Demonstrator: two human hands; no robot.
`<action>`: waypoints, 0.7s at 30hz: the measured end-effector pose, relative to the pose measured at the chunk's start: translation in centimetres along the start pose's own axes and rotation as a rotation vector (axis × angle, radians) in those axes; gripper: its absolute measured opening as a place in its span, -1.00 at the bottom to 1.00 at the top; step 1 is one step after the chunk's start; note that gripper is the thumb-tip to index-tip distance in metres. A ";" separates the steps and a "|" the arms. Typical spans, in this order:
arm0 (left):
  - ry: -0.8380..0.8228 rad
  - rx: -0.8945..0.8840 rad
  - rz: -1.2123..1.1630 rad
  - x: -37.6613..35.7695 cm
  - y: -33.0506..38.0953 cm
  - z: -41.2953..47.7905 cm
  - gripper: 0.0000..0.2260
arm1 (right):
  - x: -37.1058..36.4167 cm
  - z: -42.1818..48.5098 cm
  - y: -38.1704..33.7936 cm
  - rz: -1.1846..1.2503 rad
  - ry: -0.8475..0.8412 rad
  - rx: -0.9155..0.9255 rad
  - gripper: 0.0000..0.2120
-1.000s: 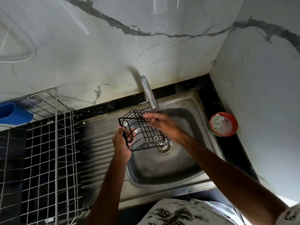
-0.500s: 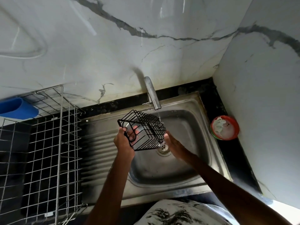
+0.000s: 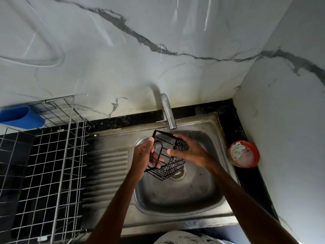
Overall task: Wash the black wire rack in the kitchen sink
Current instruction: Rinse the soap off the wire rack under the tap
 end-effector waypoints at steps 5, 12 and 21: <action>-0.091 -0.090 0.065 -0.1 0.7 1.5 -0.50 | 0.5 0.2 -0.4 -0.063 0.000 -0.022 -0.20; -0.080 -0.231 0.302 -0.2 0.9 3.7 -0.55 | -0.9 0.2 0.7 -0.045 0.059 -0.096 -0.50; 0.097 0.196 0.843 -0.4 -0.9 2.5 -0.25 | -2.4 -0.3 2.8 -0.044 0.390 -0.232 -0.23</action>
Point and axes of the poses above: each hand's wrist, its own z-axis towards the middle knuckle, its own x-axis out of the back of the hand, y = z × x, the point moved 7 cm from there along z, towards the middle knuckle, and after that the axes turned 14 degrees about z, right-handed, at the moved point
